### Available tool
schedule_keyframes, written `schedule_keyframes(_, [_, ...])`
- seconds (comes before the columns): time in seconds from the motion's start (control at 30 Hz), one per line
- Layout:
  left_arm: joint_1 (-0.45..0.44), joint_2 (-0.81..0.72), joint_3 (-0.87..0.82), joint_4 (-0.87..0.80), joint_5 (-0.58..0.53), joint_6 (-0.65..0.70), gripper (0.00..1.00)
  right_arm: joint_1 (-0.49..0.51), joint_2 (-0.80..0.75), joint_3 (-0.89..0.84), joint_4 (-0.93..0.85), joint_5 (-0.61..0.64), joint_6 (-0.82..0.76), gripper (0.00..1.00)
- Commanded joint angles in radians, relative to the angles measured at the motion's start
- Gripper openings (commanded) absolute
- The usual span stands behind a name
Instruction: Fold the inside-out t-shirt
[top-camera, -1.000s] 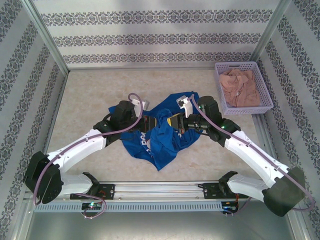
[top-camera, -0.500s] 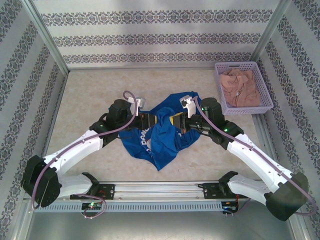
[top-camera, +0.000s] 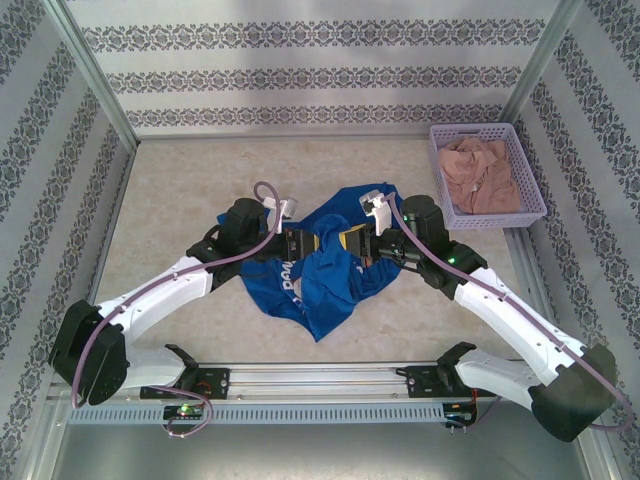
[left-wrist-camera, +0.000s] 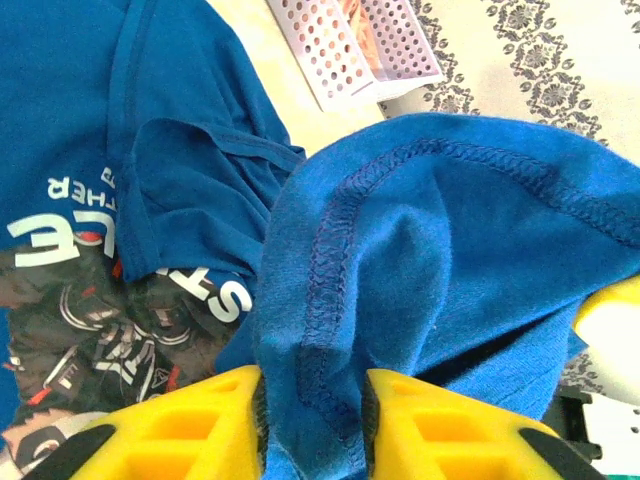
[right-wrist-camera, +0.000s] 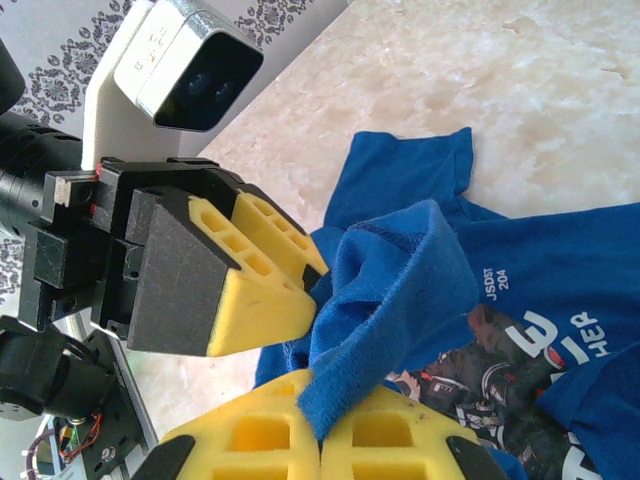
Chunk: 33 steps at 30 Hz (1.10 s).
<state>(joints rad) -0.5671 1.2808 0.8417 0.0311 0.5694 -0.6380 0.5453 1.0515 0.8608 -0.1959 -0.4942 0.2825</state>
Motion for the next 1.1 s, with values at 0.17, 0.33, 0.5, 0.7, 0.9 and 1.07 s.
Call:
schedule_keyframes(0.17, [0.009, -0.034, 0.02, -0.036, -0.058, 0.041, 0.0, -0.002, -0.027, 0.01, -0.022, 0.042, -0.045, 0.0])
schedule_keyframes(0.33, [0.009, -0.135, 0.062, -0.325, -0.379, 0.171, 0.0, -0.034, -0.086, 0.025, -0.119, 0.098, -0.104, 0.0])
schedule_keyframes(0.5, [0.009, -0.201, 0.08, -0.531, -0.725, 0.244, 0.0, -0.058, -0.096, -0.001, -0.143, 0.073, -0.104, 0.0])
schedule_keyframes(0.7, [0.009, -0.206, 0.056, -0.512, -0.678, 0.26, 0.0, -0.035, -0.054, -0.005, -0.099, -0.012, -0.105, 0.0])
schedule_keyframes(0.9, [0.009, -0.223, 0.004, -0.434, -0.533, 0.243, 0.0, 0.068, -0.002, 0.038, -0.144, 0.005, -0.188, 0.0])
schedule_keyframes(1.07, [0.01, -0.228, -0.012, -0.461, -0.554, 0.219, 0.0, 0.072, 0.036, 0.039, -0.155, 0.122, -0.159, 0.0])
